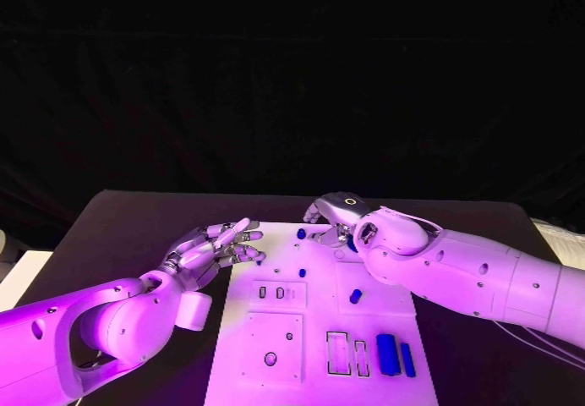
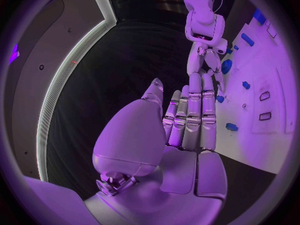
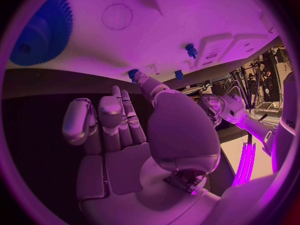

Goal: Assemble the parts on the task board

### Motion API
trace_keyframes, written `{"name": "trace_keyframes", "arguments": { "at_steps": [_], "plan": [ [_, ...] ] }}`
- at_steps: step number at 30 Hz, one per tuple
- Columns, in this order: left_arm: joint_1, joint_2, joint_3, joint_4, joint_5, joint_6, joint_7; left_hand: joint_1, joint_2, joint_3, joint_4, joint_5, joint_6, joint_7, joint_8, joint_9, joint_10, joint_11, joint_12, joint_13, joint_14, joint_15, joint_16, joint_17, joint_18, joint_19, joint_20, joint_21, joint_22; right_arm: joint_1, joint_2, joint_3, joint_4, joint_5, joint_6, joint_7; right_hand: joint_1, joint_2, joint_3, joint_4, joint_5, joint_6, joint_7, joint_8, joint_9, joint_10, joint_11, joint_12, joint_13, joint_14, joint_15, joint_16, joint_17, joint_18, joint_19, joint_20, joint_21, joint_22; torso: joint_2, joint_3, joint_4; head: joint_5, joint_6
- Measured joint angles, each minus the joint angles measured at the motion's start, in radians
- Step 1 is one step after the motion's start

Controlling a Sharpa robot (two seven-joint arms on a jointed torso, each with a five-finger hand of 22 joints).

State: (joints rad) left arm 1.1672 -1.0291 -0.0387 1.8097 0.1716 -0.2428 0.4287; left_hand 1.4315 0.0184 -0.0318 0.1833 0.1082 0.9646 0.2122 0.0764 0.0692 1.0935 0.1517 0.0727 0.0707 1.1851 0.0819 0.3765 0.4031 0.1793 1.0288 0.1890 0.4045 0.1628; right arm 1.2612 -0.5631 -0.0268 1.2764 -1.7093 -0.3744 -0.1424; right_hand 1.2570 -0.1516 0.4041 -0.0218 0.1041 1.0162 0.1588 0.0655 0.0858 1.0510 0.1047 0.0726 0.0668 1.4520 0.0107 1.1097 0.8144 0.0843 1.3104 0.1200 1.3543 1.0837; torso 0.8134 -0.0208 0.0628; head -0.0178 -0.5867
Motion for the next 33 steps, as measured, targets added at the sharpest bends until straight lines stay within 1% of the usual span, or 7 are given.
{"name": "trace_keyframes", "arguments": {
  "at_steps": [7, 10, 13, 16, 20, 25, 33],
  "plan": [
    [0.0, -0.004, 0.0, 0.0, 0.0, -0.001, -0.001, 0.0, 0.0, 0.0, 0.0, 0.0, 0.0, 0.0, 0.0, 0.0, 0.0, 0.0, 0.0, 0.0, 0.0, 0.0, 0.0, 0.0, 0.0, 0.0, 0.0, 0.0, 0.0, 0.006, -0.145, 0.023, 0.116, 0.061, -0.017, -0.002, 0.004, -0.004, -0.017, 0.029, 0.024, 0.005, -0.005, 0.0, -0.006, 0.153, -0.02, 0.071, 0.031, 0.012, -0.012, 0.029, 0.045, 0.0, 0.016, -0.015, 0.013, 0.04, -0.002, -0.0005, -0.0018, -0.005, 0.005],
    [0.0, -0.005, 0.0, 0.0, 0.0, -0.001, -0.001, 0.0, 0.0, 0.0, 0.0, 0.0, 0.0, 0.0, 0.0, 0.0, 0.0, 0.0, 0.0, 0.0, 0.0, 0.0, 0.0, 0.001, 0.0, 0.0, 0.0, 0.0, 0.0, 0.014, -0.212, 0.029, 0.151, 0.115, -0.012, -0.013, 0.012, -0.028, -0.032, 0.039, 0.051, -0.011, -0.018, 0.0, -0.009, 0.309, -0.05, 0.154, 0.081, 0.013, -0.033, 0.077, 0.111, 0.0, 0.054, -0.031, 0.042, 0.097, -0.005, -0.0015, -0.0042, -0.008, 0.007],
    [0.0, -0.005, 0.0, 0.001, 0.0, -0.001, -0.001, 0.0, 0.0, 0.0, 0.0, 0.0, 0.0, 0.0, 0.0, 0.0, 0.0, 0.0, 0.0, 0.0, 0.0, 0.0, 0.0, 0.001, 0.0, 0.0, 0.0, 0.0, 0.0, 0.017, -0.257, 0.031, 0.167, 0.163, 0.002, -0.031, 0.02, -0.036, -0.09, 0.058, 0.062, -0.029, -0.033, 0.0, -0.011, 0.376, -0.074, 0.267, 0.187, 0.014, -0.051, 0.154, 0.222, 0.0, 0.087, -0.054, 0.074, 0.155, -0.007, -0.0021, -0.0079, -0.01, 0.008],
    [0.0, -0.006, 0.0, 0.001, 0.0, -0.001, -0.001, 0.0, 0.0, 0.0, 0.0, 0.0, 0.0, 0.0, 0.0, 0.0, 0.0, 0.0, 0.0, 0.0, 0.0, 0.0, 0.0, 0.001, 0.0, 0.0, 0.0, 0.0, 0.0, 0.017, -0.283, 0.031, 0.173, 0.199, 0.021, -0.05, 0.03, -0.037, -0.162, 0.092, 0.065, -0.036, -0.032, 0.012, -0.009, 0.369, -0.077, 0.614, 0.556, 0.014, -0.051, 0.225, 0.329, -0.016, 0.098, -0.053, 0.091, 0.188, -0.009, -0.0023, -0.0125, -0.01, 0.01],
    [0.0, -0.006, 0.0, 0.002, 0.0, -0.001, -0.001, 0.0, 0.0, 0.0, 0.0, 0.0, 0.0, 0.0, 0.0, 0.0, 0.0, 0.0, 0.0, 0.0, 0.0, 0.0, 0.0, 0.001, 0.0, 0.0, 0.0, 0.0, 0.0, 0.012, -0.297, 0.032, 0.174, 0.228, 0.042, -0.075, 0.06, -0.017, -0.251, 0.17, 0.07, -0.045, -0.026, 0.02, -0.007, 0.328, -0.063, 1.005, 0.981, 0.014, -0.046, 0.283, 0.422, -0.016, 0.106, -0.045, 0.102, 0.211, -0.011, -0.0022, -0.0178, -0.011, 0.011],
    [0.0, -0.006, 0.0, 0.004, 0.0, -0.001, -0.001, 0.0, 0.0, -0.003, -0.003, 0.0, 0.0, 0.0, 0.0, 0.0, 0.0, 0.0, 0.0, 0.0, 0.0, 0.0, 0.0, 0.002, 0.0, 0.0, 0.0, 0.0, 0.0, 0.003, -0.293, 0.032, 0.169, 0.249, 0.063, -0.104, 0.06, -0.017, -0.288, 0.22, 0.076, -0.048, -0.023, 0.024, -0.006, 0.34, -0.053, 1.123, 1.115, 0.012, -0.044, 0.304, 0.459, -0.016, 0.112, -0.039, 0.108, 0.224, -0.012, -0.0023, -0.0189, -0.013, 0.011],
    [0.0, -0.006, 0.0, 0.003, 0.0, -0.001, -0.001, 0.004, 0.004, -0.003, -0.003, 0.0, 0.0, 0.0, 0.0, 0.0, 0.0, 0.0, 0.0, 0.0, 0.0, 0.0, 0.0, 0.001, 0.0, 0.0, 0.0, 0.0, 0.0, -0.011, -0.272, 0.031, 0.147, 0.269, 0.084, -0.133, 0.07, -0.019, -0.296, 0.241, 0.088, -0.051, -0.02, 0.031, -0.004, 0.365, -0.052, 1.195, 1.196, 0.014, -0.039, 0.328, 0.493, -0.016, 0.126, -0.036, 0.121, 0.224, -0.011, -0.0024, -0.0177, -0.01, 0.009]
  ]
}}
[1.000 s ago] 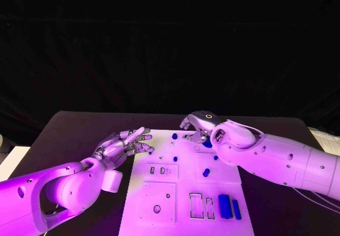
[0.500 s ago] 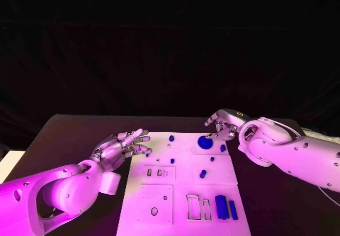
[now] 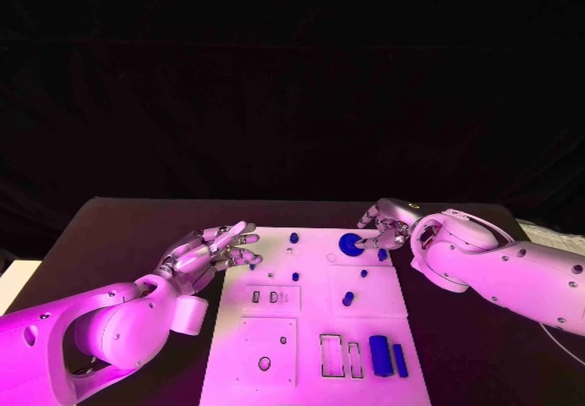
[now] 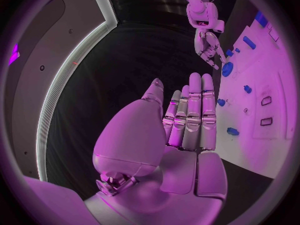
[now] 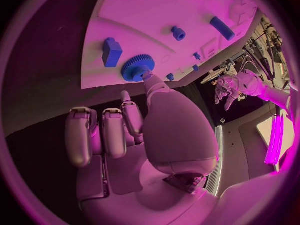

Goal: Assemble the parts on the task board

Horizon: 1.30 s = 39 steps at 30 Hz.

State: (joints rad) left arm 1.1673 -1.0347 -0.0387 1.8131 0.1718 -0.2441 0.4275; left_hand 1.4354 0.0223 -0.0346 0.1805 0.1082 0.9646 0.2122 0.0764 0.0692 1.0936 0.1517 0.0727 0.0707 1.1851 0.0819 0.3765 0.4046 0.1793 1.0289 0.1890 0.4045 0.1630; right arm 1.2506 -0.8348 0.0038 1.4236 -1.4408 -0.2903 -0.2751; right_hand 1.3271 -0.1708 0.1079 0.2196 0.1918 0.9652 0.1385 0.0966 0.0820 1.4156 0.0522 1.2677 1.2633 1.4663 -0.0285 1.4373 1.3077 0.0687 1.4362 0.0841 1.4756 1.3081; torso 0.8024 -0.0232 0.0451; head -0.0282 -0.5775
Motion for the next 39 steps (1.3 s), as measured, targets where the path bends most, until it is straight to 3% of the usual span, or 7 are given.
{"name": "trace_keyframes", "arguments": {
  "at_steps": [3, 17, 39],
  "plan": [
    [0.0, 0.0, 0.0, 0.0, 0.0, 0.0, 0.0, 0.0, 0.0, 0.0, 0.0, 0.0, 0.0, 0.0, 0.0, 0.0, 0.0, 0.0, 0.0, 0.0, 0.0, 0.0, 0.0, 0.0, 0.0, 0.0, 0.0, 0.0, 0.0, -0.003, 0.009, 0.0, -0.007, 0.004, 0.005, -0.005, 0.007, 0.001, -0.002, 0.002, 0.006, 0.0, 0.0, 0.007, 0.0, 0.015, -0.001, 0.03, 0.032, 0.0, 0.0, 0.012, 0.0, -0.015, 0.011, 0.0, 0.007, 0.0, 0.0, -0.0004, 0.0, 0.001, -0.002],
    [0.0, 0.0, 0.0, -0.002, 0.0, 0.0, 0.0, 0.0, 0.0, 0.0, 0.0, 0.0, 0.0, 0.0, 0.0, 0.0, 0.0, 0.0, 0.0, 0.0, 0.0, 0.0, 0.0, 0.0, 0.0, 0.0, 0.0, 0.0, 0.0, -0.007, 0.026, 0.0, -0.01, 0.005, 0.013, -0.008, 0.021, 0.013, -0.003, 0.003, 0.009, 0.004, 0.004, 0.015, 0.002, 0.044, -0.002, 0.114, 0.045, 0.0, 0.0, 0.061, 0.0, -0.016, 0.025, 0.004, 0.016, 0.0, 0.0, -0.001, -0.0011, 0.006, -0.01],
    [0.0, 0.0, 0.0, -0.004, 0.0, 0.0, -0.003, 0.0, 0.0, 0.003, -0.003, 0.0, 0.0, 0.0, 0.0, 0.0, 0.0, 0.0, 0.0, 0.0, -0.007, 0.0, 0.0, 0.001, 0.0, -0.004, -0.004, 0.0, -0.001, -0.009, 0.037, -0.001, -0.002, -0.02, -0.012, 0.005, 0.025, 0.017, -0.003, 0.003, 0.013, 0.004, 0.004, 0.015, 0.003, 0.047, 0.001, 0.125, 0.045, 0.0, 0.0, 0.071, 0.0, -0.016, 0.025, 0.004, 0.02, -0.001, -0.001, -0.0011, -0.0006, 0.005, -0.009]
  ]
}}
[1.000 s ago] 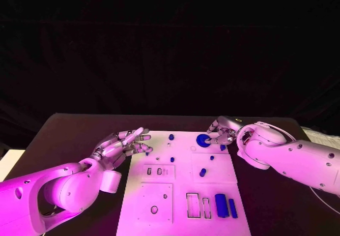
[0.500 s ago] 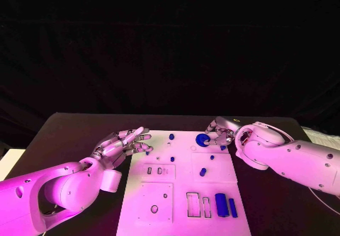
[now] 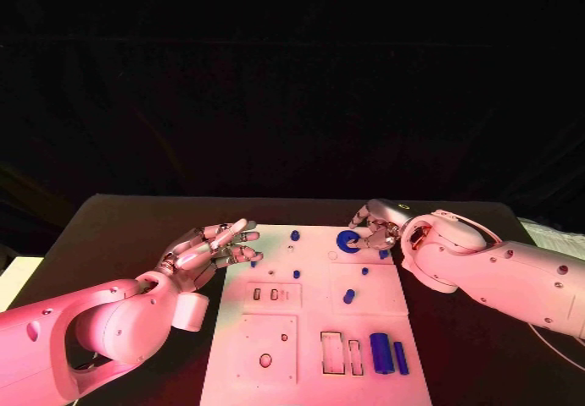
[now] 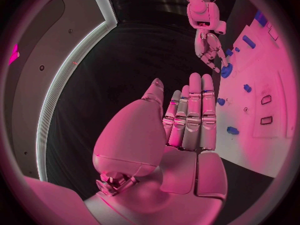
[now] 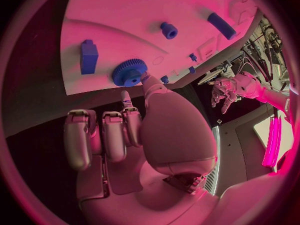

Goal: Assemble the parts on the task board

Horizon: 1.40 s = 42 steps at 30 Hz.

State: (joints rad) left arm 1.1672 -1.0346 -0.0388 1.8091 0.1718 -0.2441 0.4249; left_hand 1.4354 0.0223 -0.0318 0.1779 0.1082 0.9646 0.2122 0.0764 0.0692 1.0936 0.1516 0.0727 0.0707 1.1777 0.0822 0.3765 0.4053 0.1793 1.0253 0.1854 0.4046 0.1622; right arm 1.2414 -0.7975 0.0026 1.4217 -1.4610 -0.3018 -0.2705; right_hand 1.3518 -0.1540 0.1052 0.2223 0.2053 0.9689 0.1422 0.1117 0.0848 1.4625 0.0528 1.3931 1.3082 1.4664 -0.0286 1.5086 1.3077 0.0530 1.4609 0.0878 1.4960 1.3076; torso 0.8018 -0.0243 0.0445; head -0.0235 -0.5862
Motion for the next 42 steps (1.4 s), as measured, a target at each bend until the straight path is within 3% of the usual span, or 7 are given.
{"name": "trace_keyframes", "arguments": {
  "at_steps": [15, 24, 29, 34, 37, 42],
  "plan": [
    [0.0, 0.0, 0.0, -0.001, 0.0, 0.0, -0.002, 0.0, 0.0, 0.0, 0.0, 0.0, 0.0, 0.0, 0.0, 0.0, 0.0, 0.0, 0.0, 0.0, 0.0, 0.0, 0.0, 0.0, 0.0, 0.0, 0.0, 0.0, 0.0, -0.014, 0.011, -0.001, -0.01, -0.009, 0.009, 0.01, 0.0, 0.0, 0.0, 0.0, 0.004, 0.0, 0.0, 0.0, -0.001, 0.0, 0.0, 0.004, 0.0, 0.0, 0.0, 0.0, 0.0, 0.0, 0.0, 0.0, 0.004, 0.0, 0.0, -0.0001, 0.0, 0.004, -0.004],
    [0.0, 0.0, 0.0, -0.001, 0.0, 0.0, -0.002, 0.0, 0.0, 0.0, 0.0, 0.0, 0.0, 0.0, 0.0, 0.0, 0.0, 0.0, 0.0, 0.0, 0.0, 0.0, 0.0, 0.001, 0.0, 0.0, 0.0, 0.0, 0.0, -0.016, 0.012, 0.001, -0.013, -0.017, 0.011, 0.019, 0.019, 0.019, 0.013, -0.013, 0.004, 0.012, -0.002, 0.012, 0.002, 0.0, 0.0, 0.008, 0.0, 0.0, 0.0, 0.0, 0.0, 0.0, 0.0, 0.0, 0.003, 0.0, 0.0, -0.0003, 0.0, 0.002, -0.002],
    [0.0, 0.0, 0.0, -0.002, 0.0, 0.0, -0.003, 0.0, 0.0, 0.0, 0.0, 0.0, 0.0, 0.0, 0.0, 0.0, 0.0, 0.0, 0.0, 0.0, 0.0, 0.0, 0.0, 0.001, 0.0, 0.0, 0.0, 0.0, 0.0, -0.016, 0.012, 0.001, -0.015, -0.021, 0.01, 0.023, 0.064, 0.047, 0.05, -0.05, -0.021, 0.032, -0.004, 0.018, 0.003, 0.0, 0.0, 0.01, 0.0, 0.0, 0.0, 0.002, 0.0, 0.0, 0.0, 0.0, 0.008, 0.0, 0.0, -0.0002, 0.0007, 0.003, -0.002],
    [0.0, 0.0, 0.0, -0.003, 0.0, 0.0, -0.003, 0.0, 0.0, 0.0, 0.0, 0.0, 0.0, 0.0, 0.0, 0.0, 0.0, 0.0, 0.0, 0.0, 0.0, 0.0, 0.0, 0.001, 0.0, 0.0, 0.0, 0.0, 0.0, -0.014, 0.015, 0.004, -0.012, -0.027, 0.0, 0.032, 0.118, 0.071, 0.129, -0.11, -0.036, 0.048, -0.001, 0.02, 0.001, 0.005, -0.005, 0.022, 0.0, 0.0, 0.0, 0.007, 0.0, 0.0, 0.004, -0.004, 0.015, 0.0, 0.0, -0.0001, 0.0006, 0.005, -0.003],
    [0.0, 0.0, 0.0, -0.003, 0.0, 0.0, -0.003, 0.0, 0.0, 0.0, 0.0, 0.0, 0.0, 0.0, 0.0, 0.0, 0.0, 0.0, 0.0, 0.0, 0.0, 0.0, 0.0, 0.001, 0.0, 0.0, 0.0, 0.0, 0.0, -0.015, 0.015, 0.003, -0.011, -0.031, -0.012, 0.038, 0.134, 0.075, 0.158, -0.124, -0.038, 0.048, -0.001, 0.02, 0.001, 0.001, -0.01, 0.028, 0.0, 0.0, 0.0, 0.01, 0.0, -0.014, 0.004, -0.004, 0.018, 0.0, 0.0, 0.0, 0.0005, 0.005, -0.003],
    [0.0, 0.0, 0.0, -0.003, 0.0, 0.0, -0.003, 0.0, 0.0, 0.0, 0.0, 0.0, 0.0, 0.0, 0.0, 0.0, 0.0, 0.0, 0.0, 0.0, 0.0, 0.0, 0.0, 0.001, 0.0, 0.0, 0.0, 0.0, 0.0, -0.017, 0.015, 0.0, -0.004, -0.035, -0.031, 0.044, 0.135, 0.078, 0.185, -0.135, -0.041, 0.048, -0.001, 0.02, -0.002, 0.004, -0.013, 0.03, 0.0, 0.0, 0.0, 0.01, 0.0, -0.016, 0.007, -0.007, 0.018, 0.0, 0.0, 0.0001, 0.0006, 0.006, -0.004]
  ]
}}
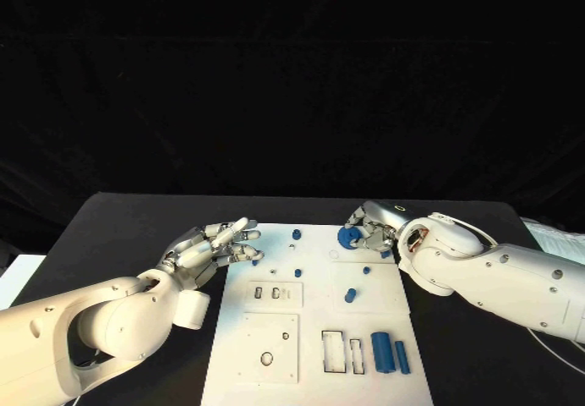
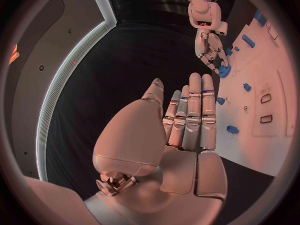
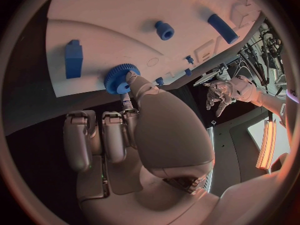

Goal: Assemble the parts on the task board

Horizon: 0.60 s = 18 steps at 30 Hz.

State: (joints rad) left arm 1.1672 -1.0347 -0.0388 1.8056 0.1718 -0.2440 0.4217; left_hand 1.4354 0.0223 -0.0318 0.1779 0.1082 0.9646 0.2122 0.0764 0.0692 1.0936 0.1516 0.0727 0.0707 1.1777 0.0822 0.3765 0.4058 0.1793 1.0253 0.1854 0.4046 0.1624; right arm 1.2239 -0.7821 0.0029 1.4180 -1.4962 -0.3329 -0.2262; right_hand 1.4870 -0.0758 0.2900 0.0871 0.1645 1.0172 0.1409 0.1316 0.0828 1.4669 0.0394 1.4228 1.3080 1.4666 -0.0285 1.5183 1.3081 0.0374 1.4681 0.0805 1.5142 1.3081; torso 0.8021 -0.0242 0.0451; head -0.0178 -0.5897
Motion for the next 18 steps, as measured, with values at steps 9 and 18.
{"name": "trace_keyframes", "arguments": {
  "at_steps": [9, 18],
  "plan": [
    [0.0, 0.0, 0.0, -0.001, 0.0, 0.0, 0.0, 0.0, 0.0, 0.0, 0.0, 0.0, 0.0, 0.0, 0.0, 0.0, 0.0, 0.0, 0.0, 0.0, 0.0, 0.0, 0.0, 0.0, 0.0, 0.0, 0.0, 0.0, 0.0, 0.0, 0.0, -0.001, 0.051, -0.002, -0.041, 0.009, -0.063, -0.007, 0.013, 0.001, -0.002, 0.0, 0.0, 0.0, 0.0, 0.0, 0.0, 0.0, 0.0, 0.0, 0.0, 0.0, 0.0, 0.0, -0.002, -0.002, 0.0, 0.0, 0.0, -0.0007, 0.0002, 0.004, 0.003],
    [0.0, 0.0, 0.0, -0.001, 0.0, 0.0, -0.001, 0.0, 0.0, 0.0, 0.0, 0.0, 0.0, 0.0, 0.0, 0.0, 0.0, 0.0, 0.0, 0.0, 0.0, 0.0, 0.0, 0.0, 0.0, 0.0, 0.0, 0.0, 0.0, 0.018, 0.036, 0.001, 0.105, -0.015, -0.075, 0.014, -0.086, -0.018, 0.017, 0.005, -0.003, 0.005, -0.001, 0.0, 0.0, 0.0, 0.0, 0.0, 0.0, 0.0, 0.0, 0.0, 0.0, 0.0, -0.004, -0.004, 0.0, 0.0, 0.0, -0.0014, 0.0007, 0.003, 0.006]
  ]
}}
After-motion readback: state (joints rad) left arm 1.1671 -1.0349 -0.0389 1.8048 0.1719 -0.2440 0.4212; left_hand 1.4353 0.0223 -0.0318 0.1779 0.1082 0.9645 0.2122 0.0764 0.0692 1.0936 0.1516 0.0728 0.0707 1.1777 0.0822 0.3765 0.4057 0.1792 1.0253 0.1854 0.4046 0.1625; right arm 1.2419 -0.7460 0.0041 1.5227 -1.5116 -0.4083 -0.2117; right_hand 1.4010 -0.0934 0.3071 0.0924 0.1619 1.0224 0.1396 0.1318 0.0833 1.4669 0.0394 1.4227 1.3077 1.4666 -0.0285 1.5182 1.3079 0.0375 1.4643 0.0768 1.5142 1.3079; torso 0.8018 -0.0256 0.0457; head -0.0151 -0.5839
